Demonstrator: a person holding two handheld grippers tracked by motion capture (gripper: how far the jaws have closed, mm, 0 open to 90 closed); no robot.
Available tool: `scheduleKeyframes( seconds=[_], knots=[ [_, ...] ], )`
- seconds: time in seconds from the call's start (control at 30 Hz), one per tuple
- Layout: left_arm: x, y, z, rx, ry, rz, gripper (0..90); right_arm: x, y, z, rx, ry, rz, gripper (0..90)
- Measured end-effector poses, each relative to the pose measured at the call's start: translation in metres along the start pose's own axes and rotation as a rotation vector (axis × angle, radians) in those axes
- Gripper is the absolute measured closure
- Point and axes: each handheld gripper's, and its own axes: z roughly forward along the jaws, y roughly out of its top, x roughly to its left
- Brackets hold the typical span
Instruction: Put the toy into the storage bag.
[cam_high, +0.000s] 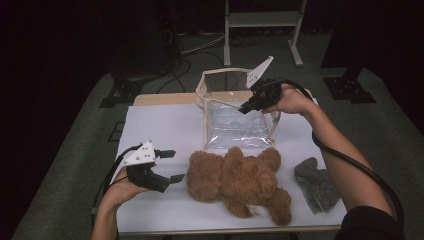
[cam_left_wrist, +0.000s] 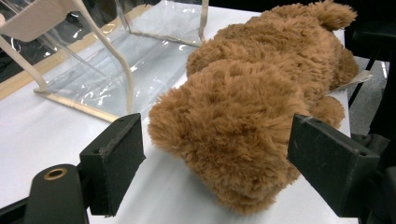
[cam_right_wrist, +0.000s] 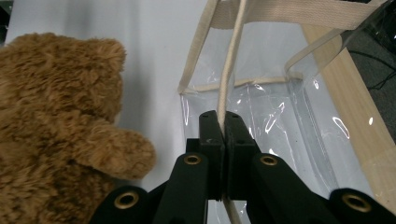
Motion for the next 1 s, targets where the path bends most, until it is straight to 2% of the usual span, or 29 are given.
scheduleKeyframes(
  seconds=[0.13,0.37,1.0],
  knots=[
    [-0.002,0.001,0.001,0.002,-0.005,0.003,17.4,0.011,-0.004,-0.003,-0.009,0.010,0.000,87.2],
    [-0.002,0.002,0.001,0.003,-0.008,0.011,17.3,0.028,-0.005,-0.006,-0.023,0.054,-0.012,87.3],
    [-0.003,0.002,0.003,0.008,-0.015,0.016,17.3,0.046,-0.007,-0.008,-0.038,0.095,-0.028,87.3]
  ],
)
